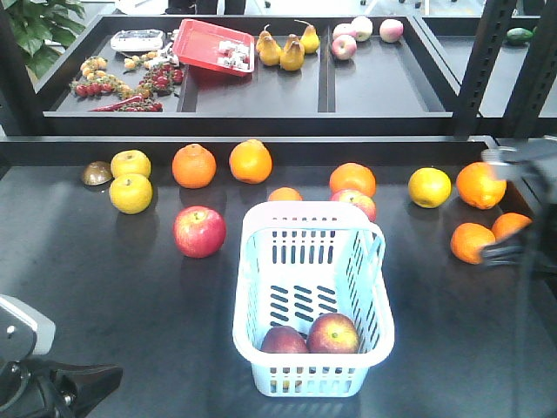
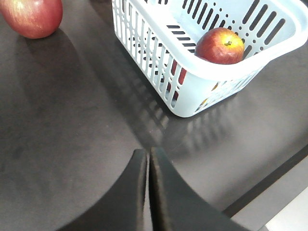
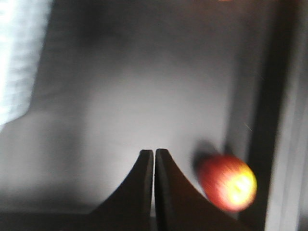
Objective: Pick three apples into basket with both arms
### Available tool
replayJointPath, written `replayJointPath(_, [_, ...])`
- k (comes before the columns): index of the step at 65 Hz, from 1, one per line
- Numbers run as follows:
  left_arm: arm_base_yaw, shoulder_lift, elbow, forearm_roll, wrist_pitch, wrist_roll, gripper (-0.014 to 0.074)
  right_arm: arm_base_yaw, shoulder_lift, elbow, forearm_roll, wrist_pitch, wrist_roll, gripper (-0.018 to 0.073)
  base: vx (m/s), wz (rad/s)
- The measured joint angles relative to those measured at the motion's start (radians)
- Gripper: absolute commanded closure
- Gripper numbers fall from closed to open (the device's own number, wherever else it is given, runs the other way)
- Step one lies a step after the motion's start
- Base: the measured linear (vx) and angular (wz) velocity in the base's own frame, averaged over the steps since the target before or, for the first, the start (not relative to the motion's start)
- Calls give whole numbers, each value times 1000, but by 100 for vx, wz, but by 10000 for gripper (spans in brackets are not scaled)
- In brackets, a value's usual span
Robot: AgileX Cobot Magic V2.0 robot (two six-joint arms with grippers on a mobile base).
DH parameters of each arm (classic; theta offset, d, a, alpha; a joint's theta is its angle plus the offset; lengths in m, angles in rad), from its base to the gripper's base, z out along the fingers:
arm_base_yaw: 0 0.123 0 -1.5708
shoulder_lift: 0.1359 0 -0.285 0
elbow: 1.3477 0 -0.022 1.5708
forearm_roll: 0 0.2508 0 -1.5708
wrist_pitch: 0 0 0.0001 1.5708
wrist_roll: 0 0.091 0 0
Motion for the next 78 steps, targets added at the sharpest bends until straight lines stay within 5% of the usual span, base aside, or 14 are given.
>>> replayJointPath(11, [0, 0, 0, 0, 0, 0, 603, -260, 0, 77, 16, -32, 3, 484, 0, 0])
replayJointPath(21, [0, 0, 0, 0, 0, 0, 603, -488, 0, 118, 114, -32, -53, 260, 0, 0])
replayJointPath(38, [0, 0, 0, 0, 0, 0, 603, -651, 45, 124, 173, -23, -127, -174, 0, 0])
replayJointPath(78, [0, 0, 0, 0, 0, 0, 603, -661, 330, 124, 174, -83, -119, -49, 0, 0])
